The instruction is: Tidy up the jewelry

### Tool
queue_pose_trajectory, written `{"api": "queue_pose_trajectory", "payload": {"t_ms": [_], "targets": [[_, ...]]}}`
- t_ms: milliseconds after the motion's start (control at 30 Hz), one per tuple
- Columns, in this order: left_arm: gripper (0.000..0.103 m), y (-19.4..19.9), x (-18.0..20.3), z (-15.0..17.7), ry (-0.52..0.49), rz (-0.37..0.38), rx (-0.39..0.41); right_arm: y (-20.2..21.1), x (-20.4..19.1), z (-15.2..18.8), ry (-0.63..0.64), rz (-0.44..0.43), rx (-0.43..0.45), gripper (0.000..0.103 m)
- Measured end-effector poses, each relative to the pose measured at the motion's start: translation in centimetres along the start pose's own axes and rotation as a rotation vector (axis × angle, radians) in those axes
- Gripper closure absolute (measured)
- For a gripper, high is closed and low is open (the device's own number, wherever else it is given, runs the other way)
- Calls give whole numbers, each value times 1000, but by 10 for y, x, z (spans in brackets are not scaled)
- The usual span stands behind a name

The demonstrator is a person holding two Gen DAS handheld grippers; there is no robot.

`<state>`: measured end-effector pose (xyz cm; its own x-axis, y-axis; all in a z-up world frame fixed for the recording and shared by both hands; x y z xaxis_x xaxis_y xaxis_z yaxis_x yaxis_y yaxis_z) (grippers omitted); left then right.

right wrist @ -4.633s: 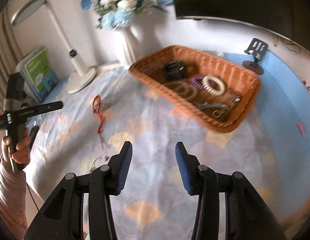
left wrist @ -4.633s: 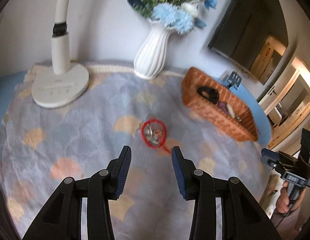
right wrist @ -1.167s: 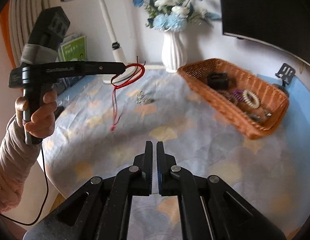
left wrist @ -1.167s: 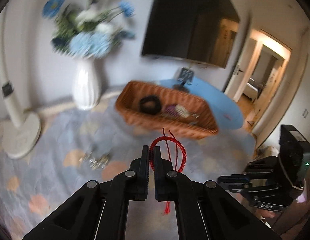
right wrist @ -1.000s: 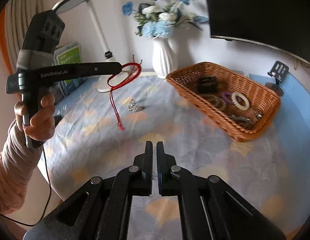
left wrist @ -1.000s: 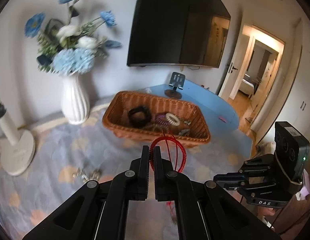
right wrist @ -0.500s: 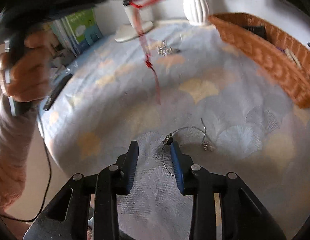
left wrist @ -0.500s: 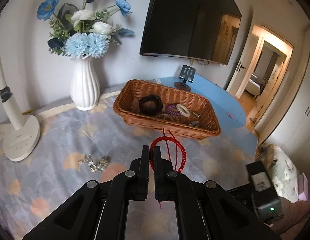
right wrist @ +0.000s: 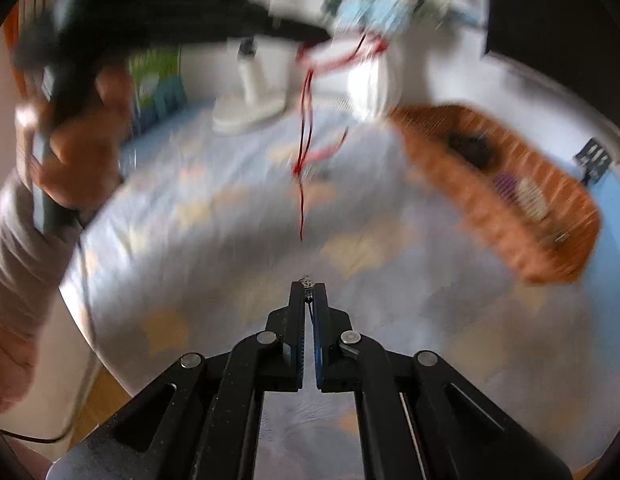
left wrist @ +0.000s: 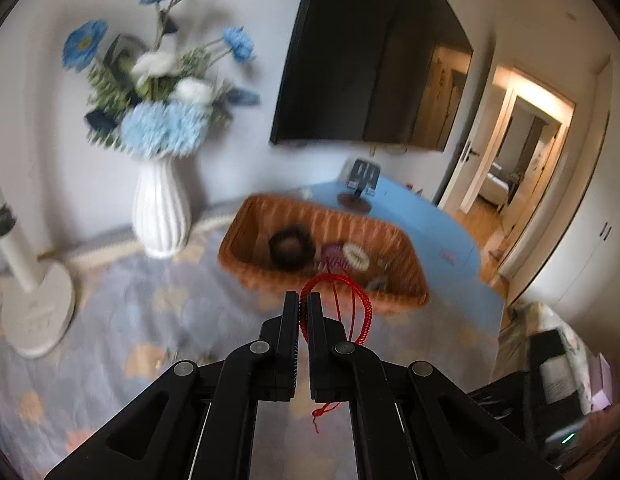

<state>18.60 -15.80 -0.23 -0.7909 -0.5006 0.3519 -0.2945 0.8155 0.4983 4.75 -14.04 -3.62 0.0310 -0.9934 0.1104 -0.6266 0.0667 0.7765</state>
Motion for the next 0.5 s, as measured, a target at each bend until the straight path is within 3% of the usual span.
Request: {"api": "queue_pose_trajectory", "payload": {"t_ms": [100,267,500], "targets": [[99,-15,3,-26,-19,8,14,22,38,-29,-39,33,67,99],[99,-48,5,-70,-14,43,28,32,114,-69,-85,171,132,99],[99,-109,1,-105,40,86,25,-20,211,-86,-244,228,82,99]]}}
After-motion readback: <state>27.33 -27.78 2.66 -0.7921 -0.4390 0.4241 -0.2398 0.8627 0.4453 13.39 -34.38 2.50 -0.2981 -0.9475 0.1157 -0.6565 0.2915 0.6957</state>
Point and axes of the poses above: each gripper's, at about its wrist camera, not at the fingertips, and y roughly against the way its jaws point, x to its right, z to its underside, the point moved 8 cm from there along -y, roughly the way its jaws point, and after that the axes turned 13 degrees about z, right-handed, at the moved point
